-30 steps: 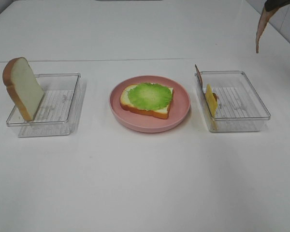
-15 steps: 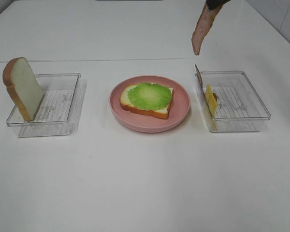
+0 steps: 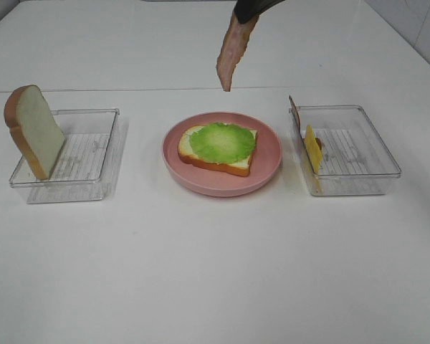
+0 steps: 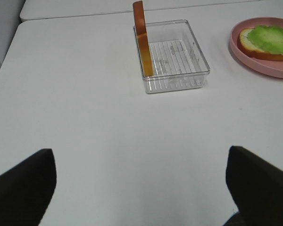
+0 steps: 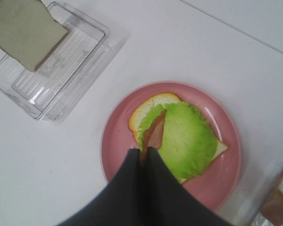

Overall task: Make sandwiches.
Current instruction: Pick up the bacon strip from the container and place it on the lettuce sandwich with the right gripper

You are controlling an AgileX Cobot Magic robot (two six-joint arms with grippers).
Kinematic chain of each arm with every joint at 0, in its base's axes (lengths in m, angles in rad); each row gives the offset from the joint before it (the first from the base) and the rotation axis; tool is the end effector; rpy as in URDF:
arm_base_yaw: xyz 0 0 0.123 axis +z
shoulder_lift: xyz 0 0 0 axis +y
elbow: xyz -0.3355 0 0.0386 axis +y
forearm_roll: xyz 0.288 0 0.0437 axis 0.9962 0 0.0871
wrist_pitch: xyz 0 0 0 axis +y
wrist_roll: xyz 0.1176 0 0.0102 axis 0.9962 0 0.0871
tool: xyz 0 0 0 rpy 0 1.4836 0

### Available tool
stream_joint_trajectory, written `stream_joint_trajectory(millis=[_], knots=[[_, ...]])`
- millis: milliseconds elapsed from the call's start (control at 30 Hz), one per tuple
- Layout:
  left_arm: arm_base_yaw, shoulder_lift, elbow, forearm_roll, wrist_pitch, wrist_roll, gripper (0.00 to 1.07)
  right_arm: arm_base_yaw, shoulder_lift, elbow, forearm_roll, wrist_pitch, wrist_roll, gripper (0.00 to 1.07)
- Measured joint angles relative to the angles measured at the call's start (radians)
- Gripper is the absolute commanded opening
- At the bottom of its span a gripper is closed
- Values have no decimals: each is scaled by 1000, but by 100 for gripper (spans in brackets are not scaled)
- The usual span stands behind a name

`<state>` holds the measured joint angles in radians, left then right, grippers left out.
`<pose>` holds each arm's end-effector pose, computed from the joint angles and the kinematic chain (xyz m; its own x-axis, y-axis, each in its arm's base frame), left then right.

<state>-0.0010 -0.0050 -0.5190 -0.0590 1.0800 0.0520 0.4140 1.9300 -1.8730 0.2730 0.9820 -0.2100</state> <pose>-0.0030 -0.0061 0.2886 -0.4499 0.0246 -0.8927 0.0583 0.9983 -0.0019 0.4585 0.2304 0.3582 -0.7064 -0.3697 -0.6035 -0.5543 0.8193 0.1469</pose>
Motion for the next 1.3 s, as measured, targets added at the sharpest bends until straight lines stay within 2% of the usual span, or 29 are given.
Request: stream_joint_trajectory(millis=[233,1000,1167,1300], knots=[[0,0,0,0,0,0,89,63,85,0,9,-49,0,0],[0,0,0,0,0,0,89,64,246,0,89,-93,-10,0],[0,0,0,0,0,0,89,64,250,0,43,-122,-11,0],[0,0,0,0,0,0,89,64,261,0,-57,-140,27,0]])
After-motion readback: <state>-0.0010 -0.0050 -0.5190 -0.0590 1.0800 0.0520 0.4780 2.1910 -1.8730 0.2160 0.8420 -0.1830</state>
